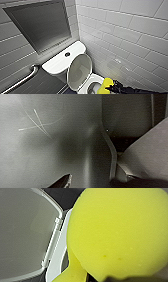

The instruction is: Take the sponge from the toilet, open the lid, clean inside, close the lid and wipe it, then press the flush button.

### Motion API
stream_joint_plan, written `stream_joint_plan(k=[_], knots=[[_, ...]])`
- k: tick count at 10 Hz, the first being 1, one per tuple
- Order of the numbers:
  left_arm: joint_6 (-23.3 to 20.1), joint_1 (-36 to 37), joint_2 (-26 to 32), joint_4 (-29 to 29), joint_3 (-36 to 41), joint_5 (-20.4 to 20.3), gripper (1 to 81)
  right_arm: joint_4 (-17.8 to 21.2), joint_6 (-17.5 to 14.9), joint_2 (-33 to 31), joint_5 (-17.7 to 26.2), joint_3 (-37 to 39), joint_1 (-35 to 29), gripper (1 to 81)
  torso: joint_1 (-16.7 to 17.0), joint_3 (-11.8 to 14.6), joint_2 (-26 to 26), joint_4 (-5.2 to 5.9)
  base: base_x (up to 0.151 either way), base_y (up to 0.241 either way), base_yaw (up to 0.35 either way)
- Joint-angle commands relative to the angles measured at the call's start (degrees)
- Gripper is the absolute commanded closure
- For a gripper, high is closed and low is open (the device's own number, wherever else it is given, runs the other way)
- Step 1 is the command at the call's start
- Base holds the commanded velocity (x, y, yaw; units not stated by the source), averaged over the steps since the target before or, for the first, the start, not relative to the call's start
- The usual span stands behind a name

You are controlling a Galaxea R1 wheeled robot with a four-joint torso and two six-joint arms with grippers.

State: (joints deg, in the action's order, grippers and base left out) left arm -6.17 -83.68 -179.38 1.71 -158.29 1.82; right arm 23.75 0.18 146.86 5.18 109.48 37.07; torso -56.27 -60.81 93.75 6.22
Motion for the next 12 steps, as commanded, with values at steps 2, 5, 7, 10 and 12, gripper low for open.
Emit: stream_joint_plan(k=[2, 5, 7, 10, 12], knots=[[-0.34, -0.57, -0.36, 0.06, 0.27, 4.69, 1.0, -0.02, -0.10, 6.09, 9.40, 7.12, -11.43, 81.1, 0.00, 0.00, 0.00, 0.00, 0.000, 0.000, 0.000], [-0.34, -0.57, -0.36, 0.05, 0.27, 4.69, 1.0, -0.54, -0.09, 12.32, 14.41, 13.53, -16.27, 81.1, 0.00, 0.00, -0.02, 0.00, 0.000, 0.000, 0.000], [-0.34, -0.57, -0.36, -0.12, 0.27, 4.69, 1.0, -2.04, -0.10, 17.26, 16.00, 20.32, -17.77, 81.1, 0.00, 0.00, -0.02, 0.00, 0.000, 0.000, 0.000], [-0.25, -0.57, -0.36, -0.30, 0.27, 4.69, 1.0, -2.92, 0.08, 22.45, 15.30, 26.56, -17.77, 81.1, 0.00, 0.00, -0.02, 0.00, 0.000, 0.000, 0.000], [0.01, -0.57, -0.28, -0.48, 0.27, 4.77, 1.0, -2.40, 0.43, 23.50, 10.33, 27.79, -17.68, 81.1, -0.02, -0.02, -0.02, 0.00, 0.000, 0.000, 0.000]])
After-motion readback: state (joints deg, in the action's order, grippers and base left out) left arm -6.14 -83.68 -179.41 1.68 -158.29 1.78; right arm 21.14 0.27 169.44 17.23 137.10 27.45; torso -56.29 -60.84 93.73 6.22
